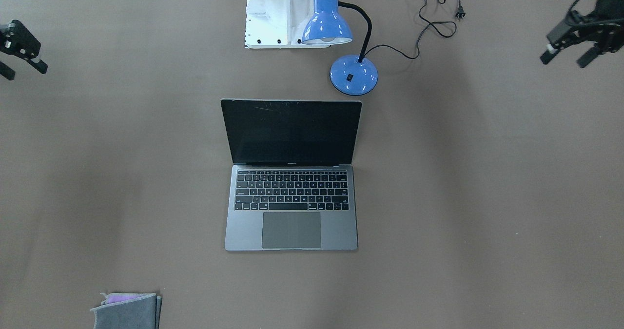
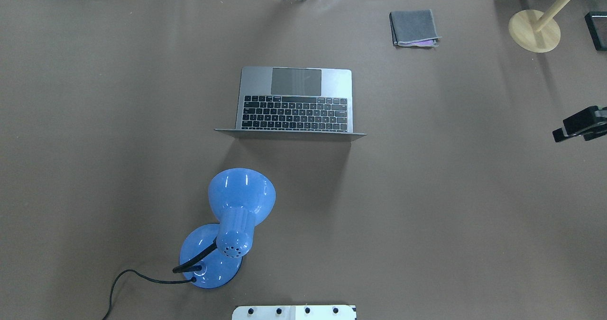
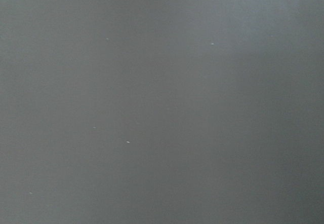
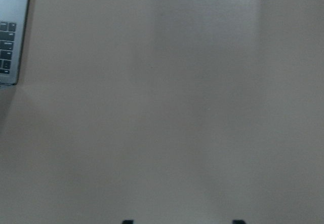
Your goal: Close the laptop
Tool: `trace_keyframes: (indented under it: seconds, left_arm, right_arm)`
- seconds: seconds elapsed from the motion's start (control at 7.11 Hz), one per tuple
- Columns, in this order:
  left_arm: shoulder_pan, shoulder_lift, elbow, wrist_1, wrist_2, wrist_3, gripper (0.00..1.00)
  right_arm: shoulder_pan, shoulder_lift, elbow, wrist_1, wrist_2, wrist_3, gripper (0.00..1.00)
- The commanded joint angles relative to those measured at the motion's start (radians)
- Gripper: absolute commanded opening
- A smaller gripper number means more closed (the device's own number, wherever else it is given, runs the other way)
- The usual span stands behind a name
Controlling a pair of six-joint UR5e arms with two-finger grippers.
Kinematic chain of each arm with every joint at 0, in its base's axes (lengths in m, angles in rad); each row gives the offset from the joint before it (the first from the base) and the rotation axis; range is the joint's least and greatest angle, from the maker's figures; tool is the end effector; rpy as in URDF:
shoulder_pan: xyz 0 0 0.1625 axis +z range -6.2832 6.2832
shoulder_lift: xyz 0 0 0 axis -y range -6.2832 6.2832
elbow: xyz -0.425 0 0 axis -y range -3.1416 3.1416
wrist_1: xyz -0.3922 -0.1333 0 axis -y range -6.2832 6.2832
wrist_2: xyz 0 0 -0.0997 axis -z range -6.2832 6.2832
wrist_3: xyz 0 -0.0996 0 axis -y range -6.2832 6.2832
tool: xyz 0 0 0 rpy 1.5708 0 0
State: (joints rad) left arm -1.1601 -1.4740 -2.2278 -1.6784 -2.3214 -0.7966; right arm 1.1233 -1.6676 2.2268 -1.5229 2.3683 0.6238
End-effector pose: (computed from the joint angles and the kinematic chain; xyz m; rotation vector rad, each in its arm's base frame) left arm 0.1056 -0.4062 0.3726 0.1133 0.9530 -0.1054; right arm -0.1228 -0.3991 0.3777 0.0993 -0.9549 -0.0794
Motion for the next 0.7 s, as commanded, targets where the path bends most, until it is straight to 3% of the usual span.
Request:
trace_keyframes:
  seconds: [0.0, 0.14, 0.42, 0.56]
  left_arm:
    - [0.279, -0.156, -0.049, 0.008, 0.151, -0.363, 0.58]
    - [0.321, -0.188, -0.050, 0.012, 0.152, -0.406, 0.01]
    - [0.466, -0.251, -0.038, 0.016, 0.273, -0.485, 0.00]
    - [0.499, -0.367, 0.009, 0.076, 0.304, -0.534, 0.00]
  right_arm:
    - [-0.202, 0.079, 0.016, 0.133, -0.090, 0.324, 0.00]
    - [-0.300, 0.163, 0.016, 0.132, -0.131, 0.465, 0.00]
    - [-0.506, 0.292, 0.010, 0.118, -0.310, 0.656, 0.00]
    - [-0.552, 0.342, 0.004, 0.074, -0.345, 0.671, 0.00]
